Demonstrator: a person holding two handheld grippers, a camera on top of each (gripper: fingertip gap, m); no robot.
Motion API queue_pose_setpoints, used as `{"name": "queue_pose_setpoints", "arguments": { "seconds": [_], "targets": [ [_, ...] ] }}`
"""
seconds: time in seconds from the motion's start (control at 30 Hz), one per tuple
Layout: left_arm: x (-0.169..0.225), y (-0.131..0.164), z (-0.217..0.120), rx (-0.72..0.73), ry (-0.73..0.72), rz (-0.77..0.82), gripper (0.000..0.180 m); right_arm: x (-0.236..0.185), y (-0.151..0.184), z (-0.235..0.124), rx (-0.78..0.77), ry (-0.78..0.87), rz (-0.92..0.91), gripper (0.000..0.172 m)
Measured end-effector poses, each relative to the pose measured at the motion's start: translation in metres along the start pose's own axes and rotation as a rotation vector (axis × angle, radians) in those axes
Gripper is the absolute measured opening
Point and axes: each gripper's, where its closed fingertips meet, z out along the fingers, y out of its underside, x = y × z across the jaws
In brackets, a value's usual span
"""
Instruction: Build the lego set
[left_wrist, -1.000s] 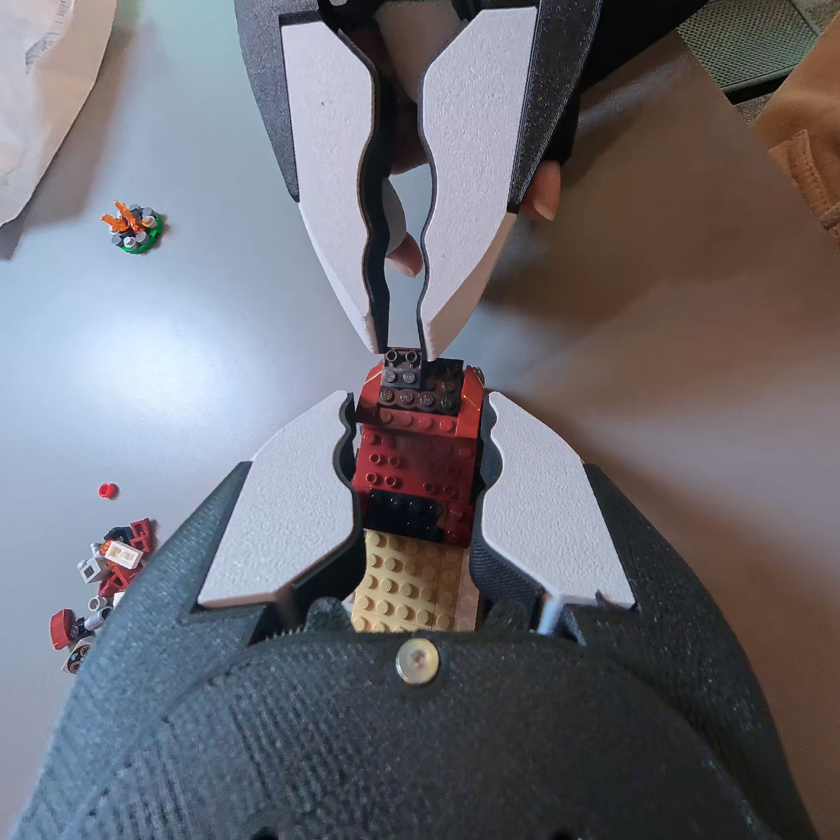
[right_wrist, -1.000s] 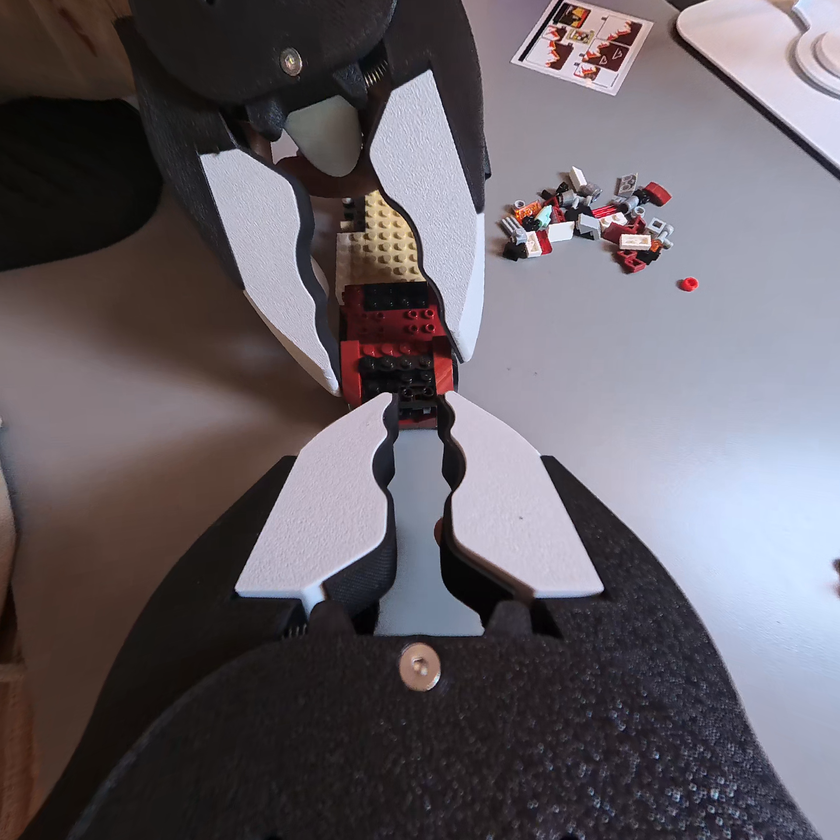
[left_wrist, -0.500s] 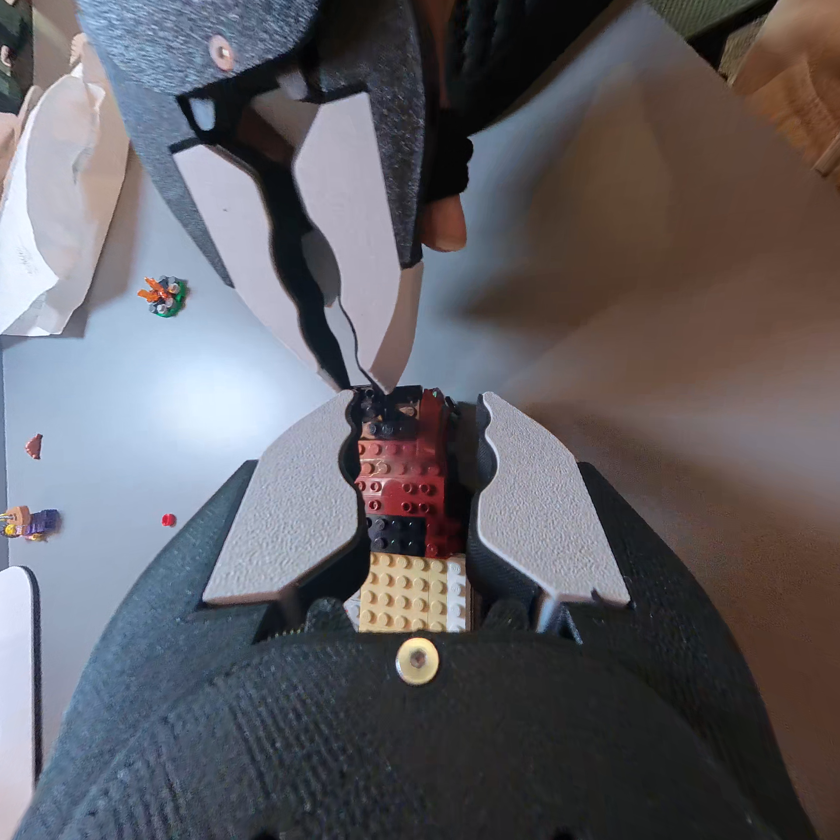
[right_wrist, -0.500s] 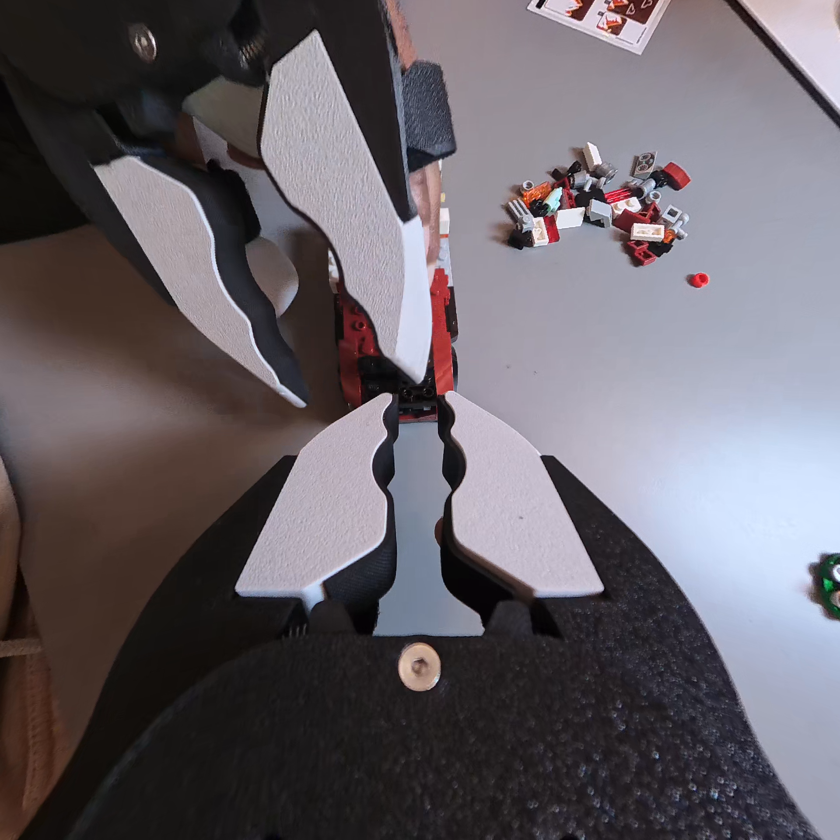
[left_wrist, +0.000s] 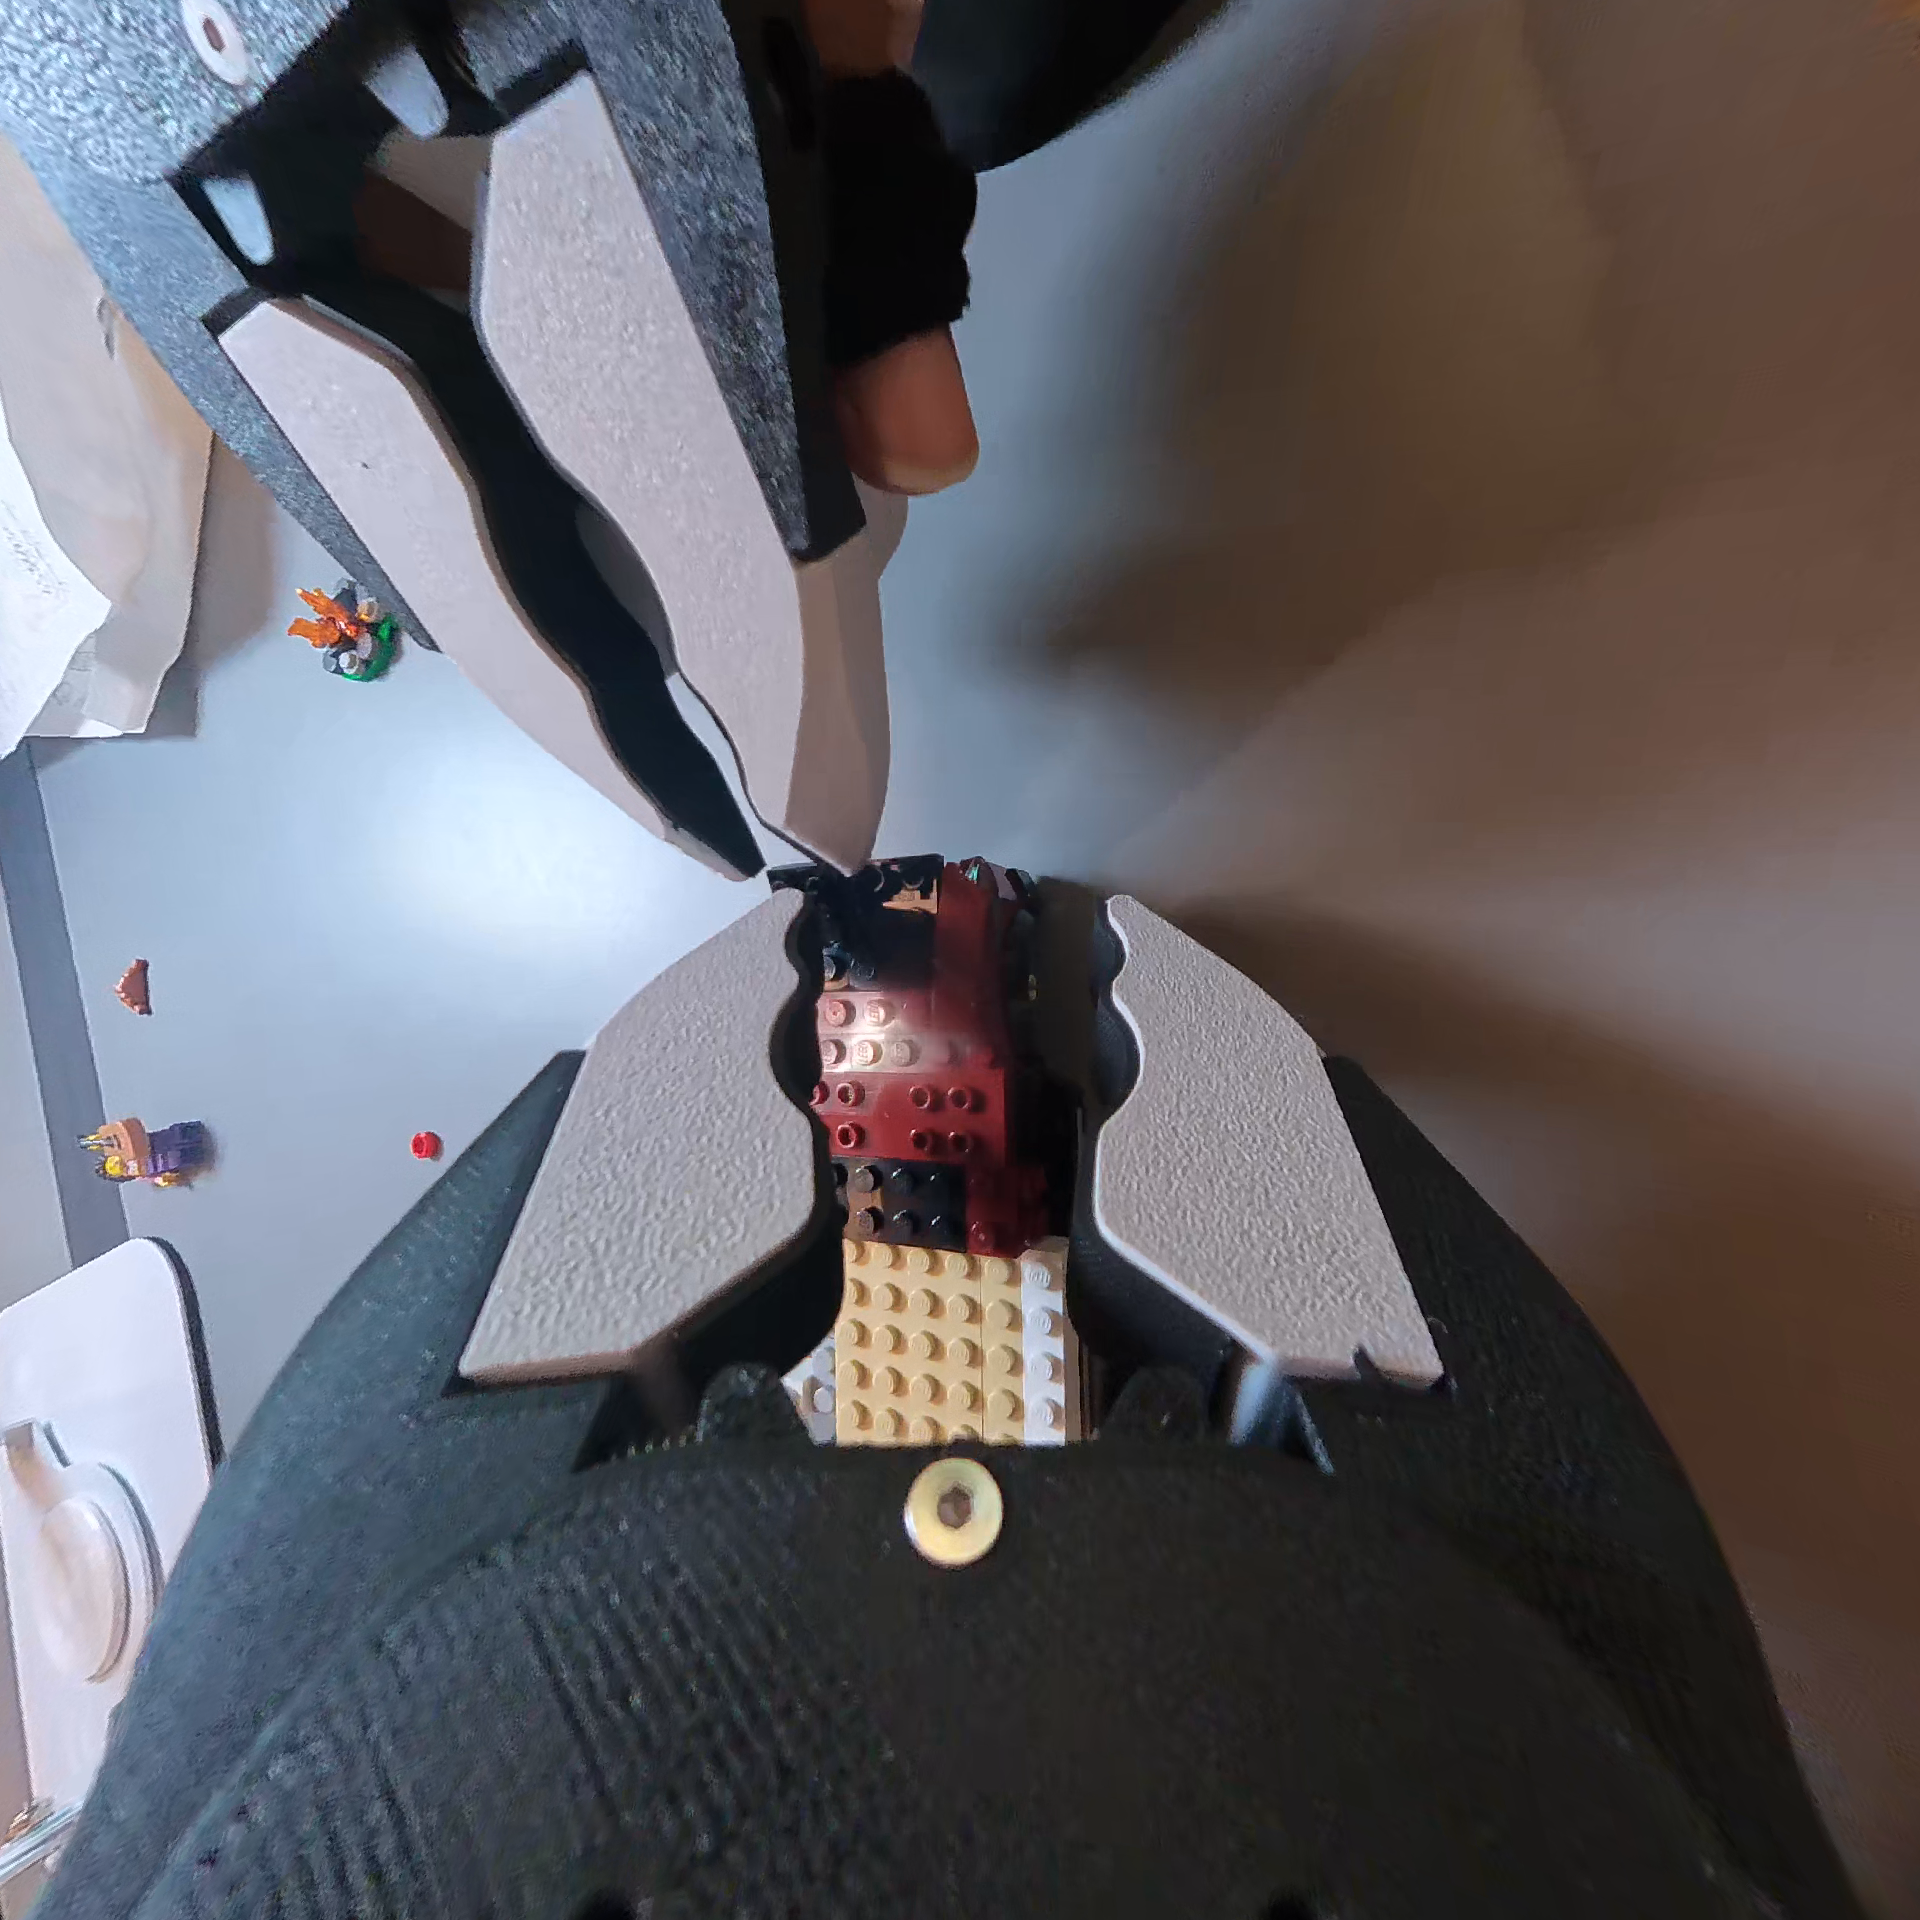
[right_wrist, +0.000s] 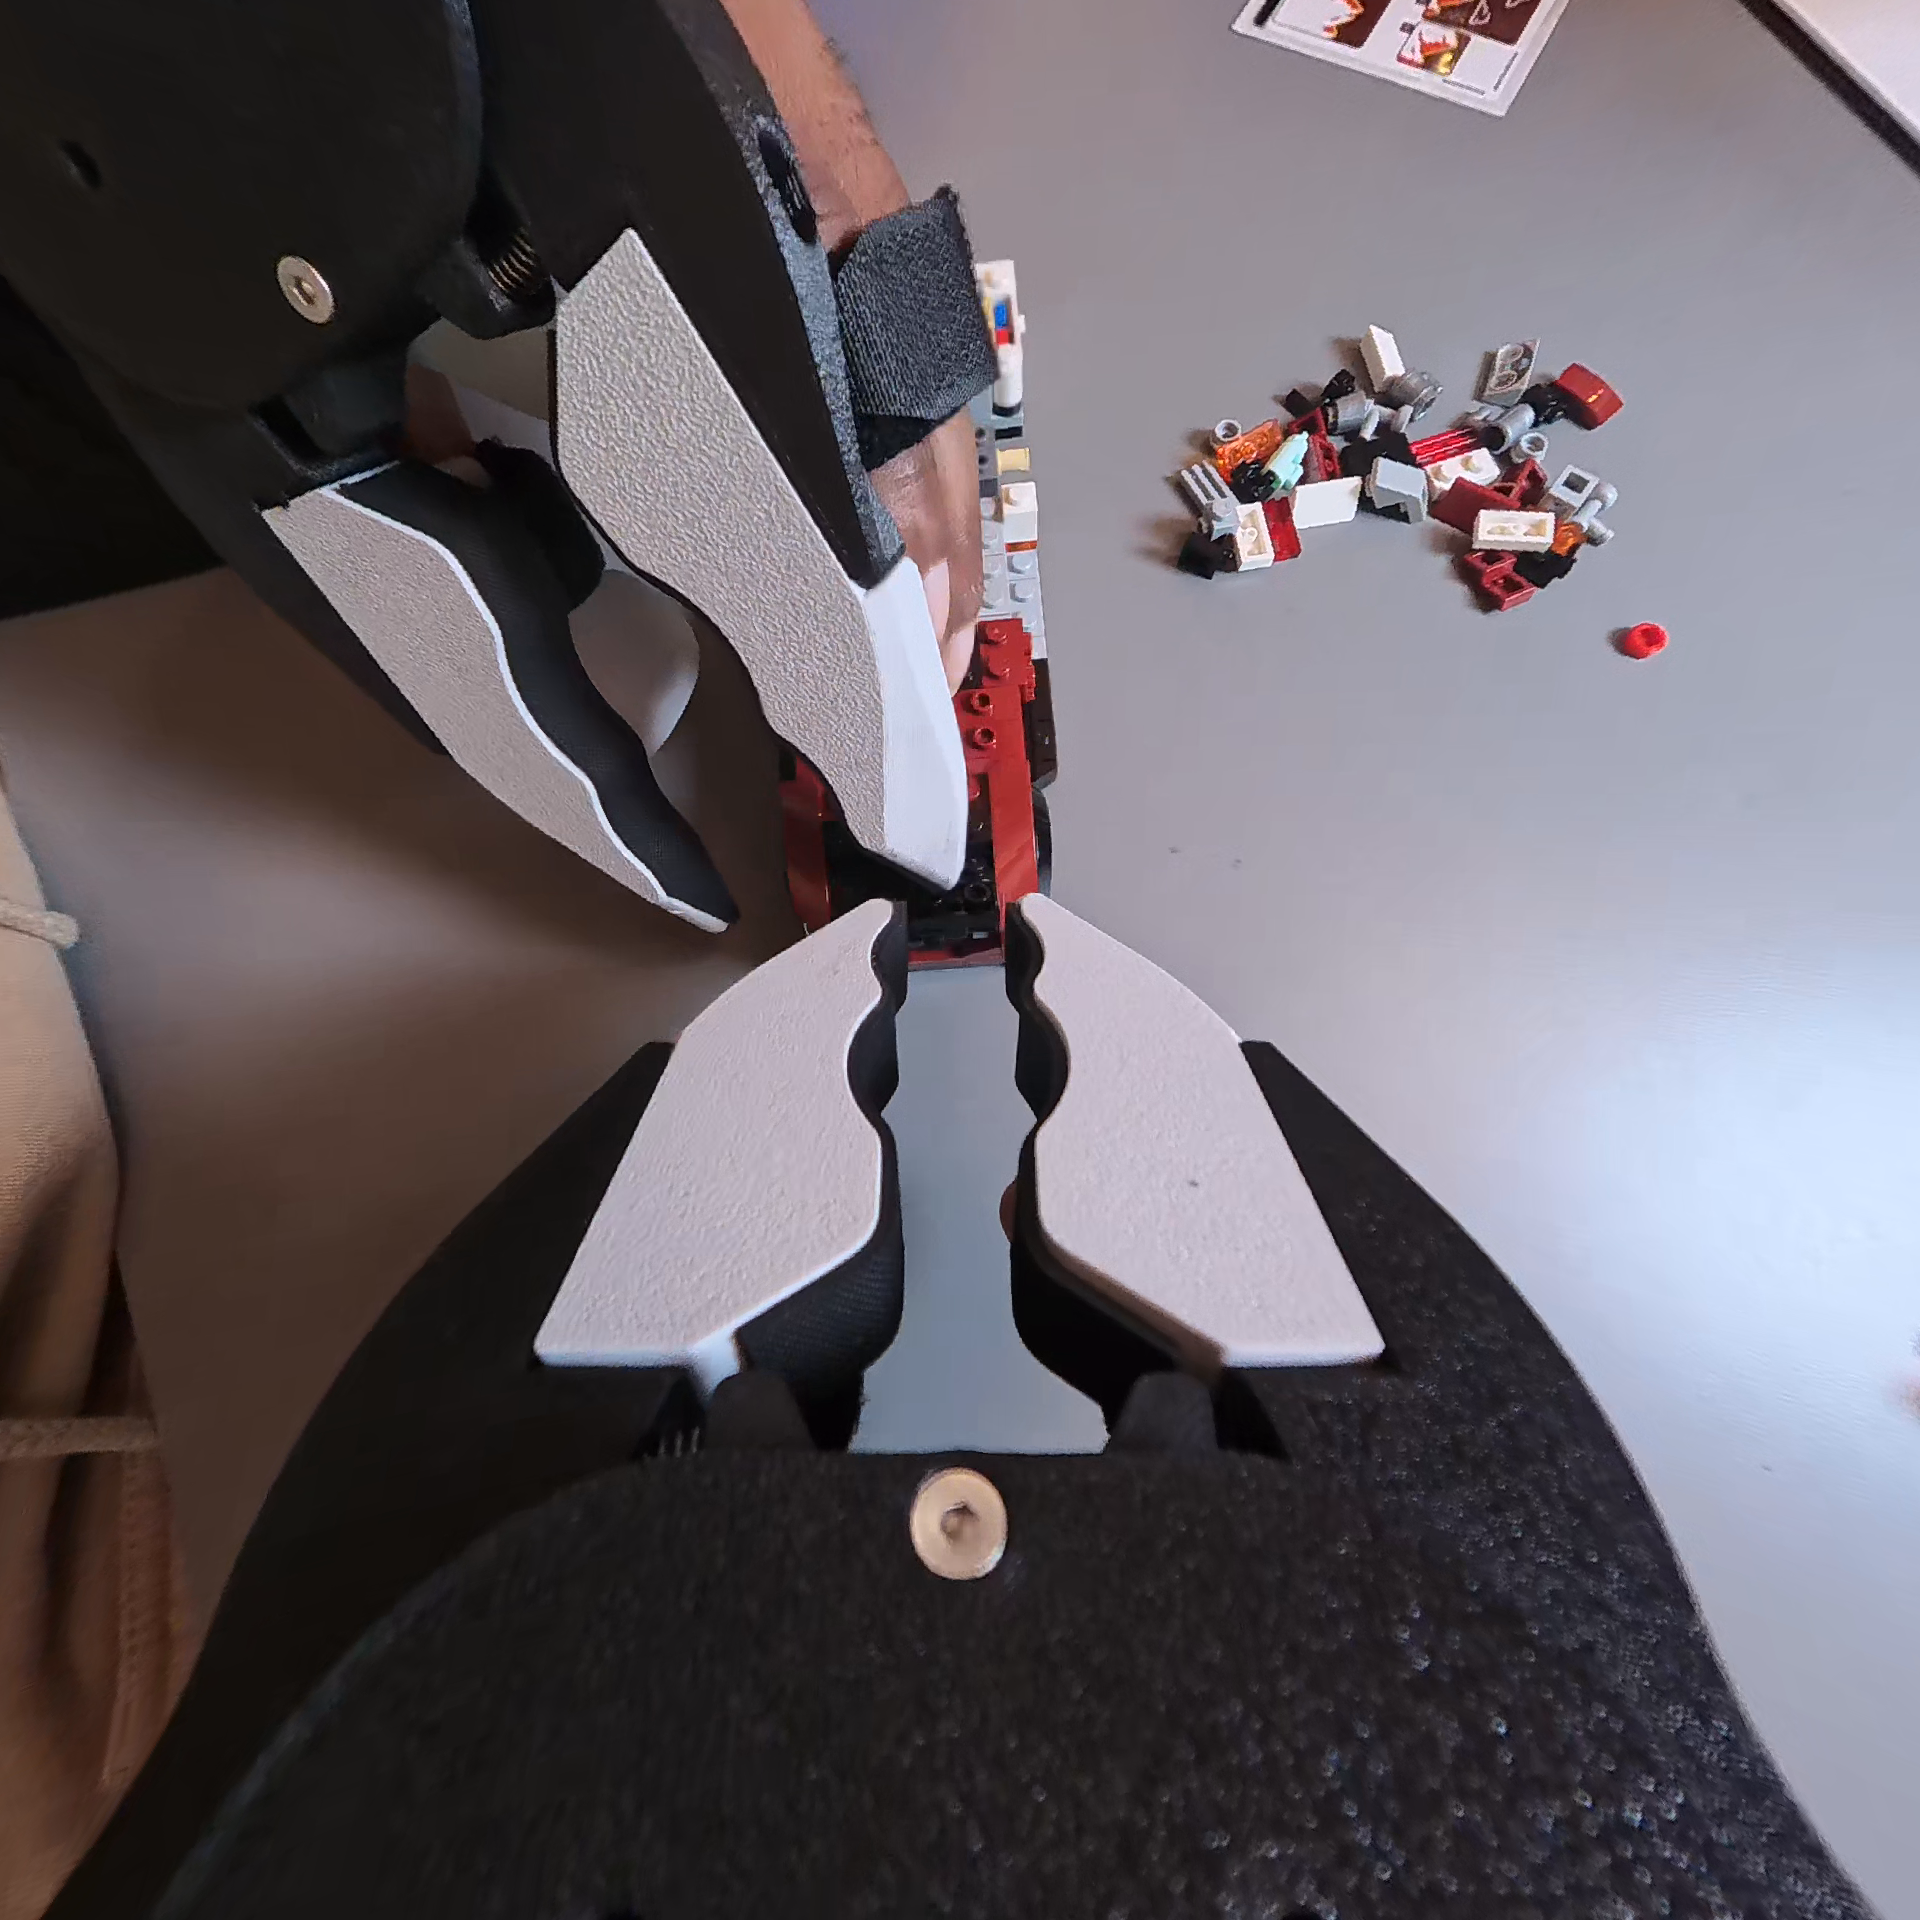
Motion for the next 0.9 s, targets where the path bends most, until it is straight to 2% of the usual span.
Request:
{"name": "queue_pose_setpoints", "arguments": {
  "seconds": [0.1,0.17,0.53,0.9],
  "targets": [
    [0.0,0.0,0.0,-0.01,-0.002,0.004,0.049,0.002,-0.003,-0.008,0.039,-0.029,0.021,0.016],
    [0.0,0.001,0.0,-0.016,-0.006,0.009,0.049,0.003,-0.004,-0.011,0.057,-0.047,0.044,0.009],
    [0.0,0.002,0.001,-0.034,-0.031,0.024,0.049,0.001,0.003,0.001,0.046,-0.11,0.103,0.003],
    [0.0,0.002,0.001,-0.04,-0.046,0.032,0.051,-0.006,0.003,0.0,0.091,-0.226,0.27,0.014]
  ]
}}
